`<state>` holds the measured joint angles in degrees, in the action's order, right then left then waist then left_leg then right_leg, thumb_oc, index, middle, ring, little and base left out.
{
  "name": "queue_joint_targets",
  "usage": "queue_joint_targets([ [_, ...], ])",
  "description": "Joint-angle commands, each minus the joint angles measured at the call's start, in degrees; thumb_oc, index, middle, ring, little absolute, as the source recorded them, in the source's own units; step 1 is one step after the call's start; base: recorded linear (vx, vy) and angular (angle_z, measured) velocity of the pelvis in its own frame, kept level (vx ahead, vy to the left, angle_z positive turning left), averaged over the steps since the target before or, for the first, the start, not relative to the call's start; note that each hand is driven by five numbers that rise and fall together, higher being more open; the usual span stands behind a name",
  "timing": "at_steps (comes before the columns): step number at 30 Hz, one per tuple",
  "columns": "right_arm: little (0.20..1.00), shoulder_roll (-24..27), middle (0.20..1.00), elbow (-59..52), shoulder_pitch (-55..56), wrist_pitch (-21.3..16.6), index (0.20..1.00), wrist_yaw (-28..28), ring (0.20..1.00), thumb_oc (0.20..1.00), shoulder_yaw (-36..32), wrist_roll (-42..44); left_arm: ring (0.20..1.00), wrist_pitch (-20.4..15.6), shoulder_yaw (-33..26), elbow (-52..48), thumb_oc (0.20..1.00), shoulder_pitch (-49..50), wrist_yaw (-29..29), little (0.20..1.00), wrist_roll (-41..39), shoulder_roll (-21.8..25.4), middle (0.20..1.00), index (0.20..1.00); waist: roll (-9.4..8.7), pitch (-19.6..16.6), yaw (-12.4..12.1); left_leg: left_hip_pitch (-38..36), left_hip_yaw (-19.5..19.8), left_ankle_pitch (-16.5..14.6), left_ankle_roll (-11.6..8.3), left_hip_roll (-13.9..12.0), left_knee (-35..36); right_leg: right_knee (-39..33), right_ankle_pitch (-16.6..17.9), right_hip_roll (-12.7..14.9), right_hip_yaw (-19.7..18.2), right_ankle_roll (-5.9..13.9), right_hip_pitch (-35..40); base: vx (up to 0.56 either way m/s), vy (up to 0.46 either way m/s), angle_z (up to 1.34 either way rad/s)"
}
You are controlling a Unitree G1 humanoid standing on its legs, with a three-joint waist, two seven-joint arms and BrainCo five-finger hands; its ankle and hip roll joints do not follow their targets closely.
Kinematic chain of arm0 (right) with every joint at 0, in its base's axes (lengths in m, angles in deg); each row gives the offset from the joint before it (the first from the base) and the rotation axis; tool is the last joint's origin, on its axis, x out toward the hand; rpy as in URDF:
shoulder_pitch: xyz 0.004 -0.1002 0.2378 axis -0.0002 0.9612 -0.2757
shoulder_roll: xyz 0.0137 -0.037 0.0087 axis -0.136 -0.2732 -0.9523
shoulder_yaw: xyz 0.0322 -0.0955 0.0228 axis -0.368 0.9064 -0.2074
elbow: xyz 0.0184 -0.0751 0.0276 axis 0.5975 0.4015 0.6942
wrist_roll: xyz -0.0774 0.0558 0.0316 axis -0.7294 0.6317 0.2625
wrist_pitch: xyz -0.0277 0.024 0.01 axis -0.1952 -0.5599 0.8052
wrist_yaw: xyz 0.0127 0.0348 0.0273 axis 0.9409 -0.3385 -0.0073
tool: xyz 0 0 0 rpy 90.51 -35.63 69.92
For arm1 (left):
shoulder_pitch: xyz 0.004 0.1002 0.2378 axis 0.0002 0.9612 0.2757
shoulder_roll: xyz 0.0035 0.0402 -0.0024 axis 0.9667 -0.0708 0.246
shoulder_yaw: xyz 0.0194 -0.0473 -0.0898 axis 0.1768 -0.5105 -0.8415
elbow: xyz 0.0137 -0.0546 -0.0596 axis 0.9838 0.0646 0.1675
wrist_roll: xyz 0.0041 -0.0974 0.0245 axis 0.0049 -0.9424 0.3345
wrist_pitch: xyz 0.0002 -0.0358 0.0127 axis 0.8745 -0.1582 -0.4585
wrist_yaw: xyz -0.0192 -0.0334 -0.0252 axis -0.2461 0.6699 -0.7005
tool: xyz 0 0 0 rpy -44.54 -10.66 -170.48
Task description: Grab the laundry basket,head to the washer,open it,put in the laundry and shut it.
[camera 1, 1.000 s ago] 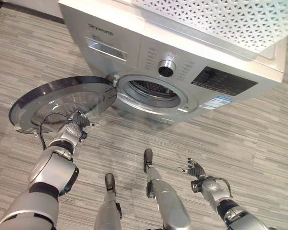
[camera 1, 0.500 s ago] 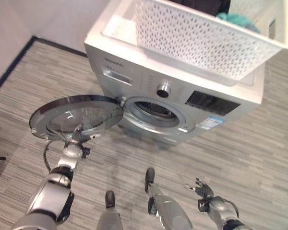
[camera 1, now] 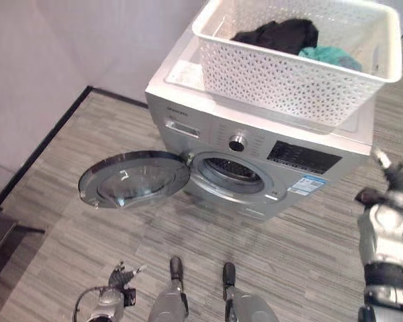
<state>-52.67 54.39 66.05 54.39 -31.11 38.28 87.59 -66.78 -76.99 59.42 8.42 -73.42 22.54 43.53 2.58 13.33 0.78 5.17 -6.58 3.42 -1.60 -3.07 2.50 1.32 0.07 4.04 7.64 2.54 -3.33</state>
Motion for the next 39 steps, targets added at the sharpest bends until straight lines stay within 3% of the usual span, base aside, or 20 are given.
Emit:
queue_joint_targets([
  [1,1.000,4.5,1.000,0.5,-0.2,-2.5,1.000,-2.9,1.000,1.000,-2.5,-6.2,1.000,0.5,0.5,-2.1,1.000,0.6,-0.3,1.000,3.8,4.5,1.000,1.000,-1.95,-4.4,-1.3,2.0,-0.1,-6.8,3.40,2.2,-7.9,21.2,-0.2,11.1,1.1,5.91,0.5,0.32,0.368,-0.08],
  [3,1.000,7.6,1.000,-0.3,-2.8,-2.8,1.000,-2.3,1.000,1.000,-2.5,-5.2,1.000,0.7,1.0,-2.3,1.000,1.4,0.3,1.000,4.3,5.1,1.000,1.000,-1.65,-4.4,-1.6,-0.4,0.0,-7.4,4.13,2.8,-7.2,24.4,2.8,12.9,1.6,5.90,-1.4,0.20,0.213,0.01],
  [5,1.000,9.5,1.000,0.0,-4.4,-3.0,1.000,-1.9,1.000,1.000,-2.0,-4.0,1.000,0.8,1.4,-2.5,1.000,1.7,0.8,1.000,4.4,5.2,1.000,1.000,-1.71,-4.4,-1.7,-1.9,0.8,-8.0,4.11,3.2,-6.5,23.6,2.8,13.5,1.7,5.95,-2.2,0.17,0.019,0.15],
  [6,1.000,14.6,1.000,1.2,-5.8,-1.1,1.000,-1.3,1.000,1.000,-1.8,-5.3,1.000,0.8,1.8,-3.5,1.000,1.9,1.6,1.000,4.6,5.5,1.000,1.000,-1.79,-4.9,-1.4,-2.9,2.5,-7.7,3.68,3.6,-5.2,18.7,4.1,13.7,1.0,6.44,-3.2,0.21,-0.014,0.14],
  [8,1.000,16.5,1.000,2.2,-5.9,-0.3,1.000,-1.1,1.000,1.000,-1.9,-5.9,1.000,0.7,2.1,-3.7,1.000,1.7,1.9,1.000,4.8,5.5,1.000,1.000,-1.62,-5.2,-1.2,-3.5,3.3,-7.9,3.48,3.7,-4.6,15.9,4.6,13.6,0.4,6.93,-3.2,0.17,-0.043,0.24],
  [9,1.000,19.7,1.000,4.3,-7.1,1.0,1.000,-0.9,1.000,1.000,-1.2,-6.2,1.000,0.6,2.7,-3.7,1.000,1.1,2.2,1.000,5.1,5.7,1.000,1.000,-1.89,-5.3,-0.6,-4.3,4.6,-8.3,3.14,4.0,-4.2,10.9,4.6,13.0,-1.5,7.22,-3.7,0.28,-0.127,0.48],
  [10,1.000,24.2,1.000,7.6,-8.0,3.3,1.000,0.6,1.000,1.000,-0.2,-6.2,1.000,0.6,3.3,-4.0,1.000,0.4,2.4,1.000,5.4,6.5,1.000,1.000,-2.91,-5.4,0.3,-5.4,6.6,-9.2,2.60,4.5,-4.0,4.7,7.0,13.1,-5.4,8.35,-5.2,0.27,-0.145,0.60],
  [13,1.000,30.4,1.000,14.1,-9.5,7.5,1.000,4.3,1.000,1.000,3.0,-8.6,1.000,0.7,3.4,-3.9,1.000,-0.9,2.7,1.000,5.5,7.6,1.000,1.000,-4.43,-4.7,0.7,-6.3,9.0,-11.2,1.87,4.6,-5.2,-1.2,10.9,13.9,-8.5,9.69,-7.6,0.18,-0.131,0.54],
  [18,1.000,31.7,1.000,16.1,-11.6,7.8,1.000,5.4,1.000,1.000,5.1,-8.0,1.000,0.8,3.3,-3.9,1.000,-1.0,2.8,1.000,5.2,7.6,1.000,1.000,-4.70,-4.5,1.2,-6.5,9.5,-11.8,1.74,4.9,-5.7,-2.3,11.9,14.1,-8.5,10.03,-7.7,0.06,-0.046,0.42],
  [19,1.000,33.5,1.000,19.1,-11.2,9.5,1.000,9.8,1.000,1.000,7.1,-6.1,1.000,0.8,3.6,-3.6,1.000,-1.5,3.4,1.000,4.2,8.2,1.000,1.000,-6.27,-4.3,1.5,-7.3,10.5,-12.2,1.18,5.0,-5.8,-1.6,13.3,13.4,-9.8,10.33,-8.4,0.29,-0.283,0.17],
  [20,1.000,37.0,1.000,19.7,-8.2,10.1,1.000,17.0,1.000,1.000,8.0,-5.1,1.000,0.9,3.2,-3.5,1.000,-1.4,4.9,1.000,3.7,8.7,1.000,1.000,-8.48,-4.9,2.1,-8.9,12.3,-13.3,-0.40,4.7,-5.1,-1.0,12.1,12.8,-10.2,10.50,-6.6,0.34,-0.369,0.17],
  [21,1.000,38.7,1.000,19.4,-6.5,9.6,1.000,19.4,1.000,1.000,7.9,-4.3,1.000,1.0,3.5,-3.4,1.000,-1.3,5.4,1.000,3.4,8.7,1.000,1.000,-9.06,-5.4,2.6,-9.0,13.6,-12.6,-1.16,3.9,-4.6,0.2,11.9,12.2,-10.3,10.29,-7.1,0.28,-0.348,0.43],
  [23,1.000,40.4,1.000,19.1,-5.4,8.3,1.000,23.4,1.000,1.000,9.4,-1.8,1.000,0.9,3.6,-2.9,1.000,-0.8,5.9,1.000,3.0,8.5,1.000,1.000,-9.30,-6.0,3.0,-9.4,14.6,-12.1,-2.28,1.4,-3.9,1.3,10.5,10.8,-9.2,9.70,-7.1,0.20,-0.282,0.86],
  [24,1.000,43.5,1.000,19.4,-6.7,7.2,1.000,27.8,1.000,1.000,13.3,1.0,1.000,0.7,3.9,-2.1,1.000,-0.1,6.5,1.000,3.1,8.0,1.000,1.000,-9.16,-6.7,3.0,-10.1,15.1,-11.3,-3.50,-1.2,-2.7,0.7,8.6,9.2,-7.7,8.48,-6.1,0.22,-0.276,0.63],
  [25,1.000,45.5,1.000,19.3,-7.8,6.7,1.000,29.8,1.000,1.000,15.2,2.5,1.000,0.6,4.1,-1.8,1.000,0.0,6.9,1.000,3.0,7.8,1.000,1.000,-9.28,-6.9,3.0,-10.1,15.1,-10.8,-4.05,-2.2,-2.1,0.0,7.5,8.6,-7.0,8.07,-5.6,0.17,-0.241,0.26],
  [26,0.918,47.1,0.918,19.3,-9.3,6.5,0.918,31.5,0.918,0.918,17.5,4.2,1.000,0.6,4.3,-1.6,1.000,0.1,7.1,1.000,2.9,7.6,1.000,1.000,-9.19,-7.1,3.1,-10.1,14.9,-10.3,-4.54,-3.1,-1.5,-0.6,7.2,8.2,-6.4,7.85,-5.3,0.09,-0.135,-0.02],
  [27,1.000,48.8,1.000,19.5,-11.1,6.4,1.000,33.6,1.000,1.000,20.4,5.6,1.000,0.5,4.6,-1.5,1.000,0.2,7.5,1.000,2.8,7.3,1.000,1.000,-9.11,-7.3,3.0,-10.0,14.8,-9.6,-4.98,-3.9,-0.8,-1.2,6.8,7.8,-6.0,7.60,-5.1,0.07,-0.103,-0.01],
  [28,1.000,50.3,1.000,19.7,-14.8,6.3,1.000,35.5,1.000,1.000,25.1,7.1,1.000,0.4,4.5,-1.6,1.000,0.4,7.8,1.000,2.5,7.0,1.000,1.000,-8.83,-7.4,3.2,-10.0,14.4,-8.9,-5.42,-4.6,0.1,-1.8,6.5,7.3,-5.7,7.44,-4.9,0.06,-0.078,-0.02],
  [36,1.000,55.5,1.000,14.7,-32.6,5.4,1.000,43.2,1.000,1.000,49.6,10.9,1.000,0.0,5.6,-1.0,1.000,0.5,9.7,1.000,1.1,5.3,1.000,1.000,-8.48,-7.6,3.5,-9.3,11.8,-6.8,-7.08,-7.1,2.5,-2.3,5.2,6.2,-4.7,7.04,-5.5,0.01,-0.013,0.03],
  [39,1.000,55.4,1.000,14.0,-35.2,5.1,1.000,43.9,1.000,1.000,52.9,11.3,1.000,0.0,5.3,-0.1,1.000,0.6,9.9,1.000,0.9,4.9,1.000,1.000,-8.42,-7.6,3.7,-9.2,11.4,-6.8,-7.13,-7.2,2.5,-2.2,5.1,6.1,-4.7,7.00,-5.6,0.01,0.010,-0.07],
])
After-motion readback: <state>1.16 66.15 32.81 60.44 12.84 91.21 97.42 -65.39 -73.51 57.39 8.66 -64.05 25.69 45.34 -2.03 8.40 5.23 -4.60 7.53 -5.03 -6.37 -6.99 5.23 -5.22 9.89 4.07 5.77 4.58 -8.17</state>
